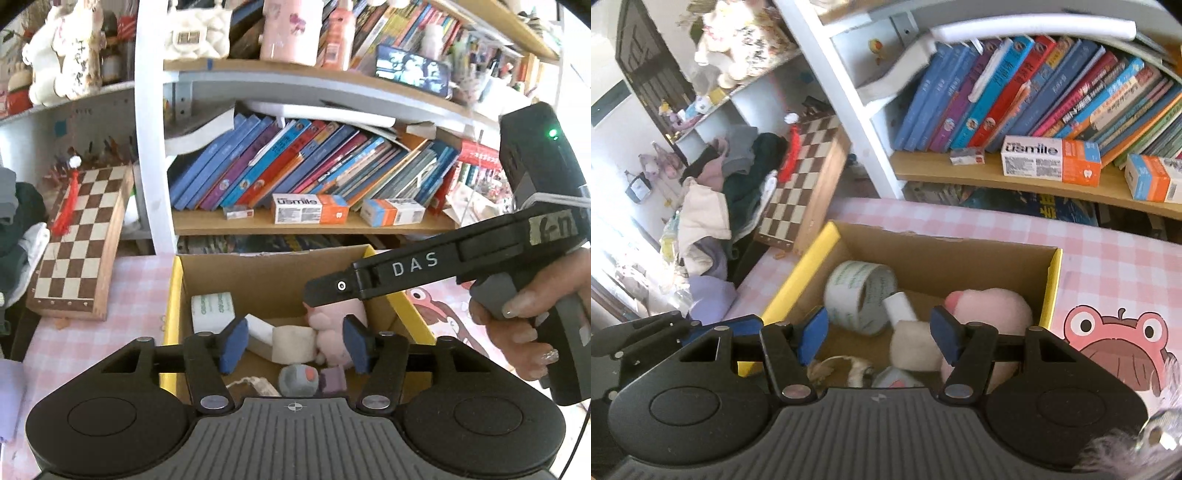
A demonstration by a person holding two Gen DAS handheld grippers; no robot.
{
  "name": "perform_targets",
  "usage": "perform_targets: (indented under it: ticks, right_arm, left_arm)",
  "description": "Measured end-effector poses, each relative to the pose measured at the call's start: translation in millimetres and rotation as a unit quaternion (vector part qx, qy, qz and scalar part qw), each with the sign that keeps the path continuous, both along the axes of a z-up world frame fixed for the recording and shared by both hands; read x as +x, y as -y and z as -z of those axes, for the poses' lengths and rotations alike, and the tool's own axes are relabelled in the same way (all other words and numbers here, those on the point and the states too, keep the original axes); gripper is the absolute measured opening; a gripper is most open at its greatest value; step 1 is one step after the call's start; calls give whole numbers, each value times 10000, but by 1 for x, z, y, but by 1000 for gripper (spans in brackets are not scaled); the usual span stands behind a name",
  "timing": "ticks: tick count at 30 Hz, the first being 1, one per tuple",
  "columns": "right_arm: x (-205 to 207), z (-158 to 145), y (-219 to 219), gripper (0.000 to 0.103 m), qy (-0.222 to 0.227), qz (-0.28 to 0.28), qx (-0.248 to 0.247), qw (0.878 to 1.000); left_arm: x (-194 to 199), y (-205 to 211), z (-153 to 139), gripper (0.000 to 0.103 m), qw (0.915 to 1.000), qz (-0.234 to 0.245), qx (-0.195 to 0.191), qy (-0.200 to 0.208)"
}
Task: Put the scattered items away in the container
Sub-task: 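Withdraw both grippers and approach the small charger and pink box cutter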
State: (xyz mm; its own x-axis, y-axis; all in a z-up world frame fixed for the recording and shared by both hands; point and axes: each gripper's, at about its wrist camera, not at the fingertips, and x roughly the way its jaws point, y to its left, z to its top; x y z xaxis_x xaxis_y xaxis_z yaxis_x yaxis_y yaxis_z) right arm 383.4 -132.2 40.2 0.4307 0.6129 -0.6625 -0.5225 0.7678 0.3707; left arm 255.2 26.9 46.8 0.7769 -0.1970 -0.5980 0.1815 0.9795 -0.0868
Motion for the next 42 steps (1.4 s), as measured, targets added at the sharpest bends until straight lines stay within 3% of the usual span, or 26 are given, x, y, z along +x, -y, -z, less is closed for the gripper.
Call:
perform_targets:
  ticks: [7,10,24,33,42]
  right_arm:
    - [-51,-21,0,59,485,62,-113,9987]
    - [-73,-25,2,59,652,178,-178,9976]
    - [-160,-13,13,60,818,880,-424,9919]
    - [-221,16,27,60,1191,1327,-993,9789]
    - [-272,53,30,64,1283,1520,-1378,9703]
  left_arm:
    - [-32,-11,-6,64,9998,-111,-62,177]
    - [-48,-15,-8,73,9995,-159,-38,270]
    - [-115,-33,5,83,9997,-123,63,223]
    - [-153,-36,21,84,9994,-102,256,197]
    - [-184,-33,50,85,9988,-235,425,1]
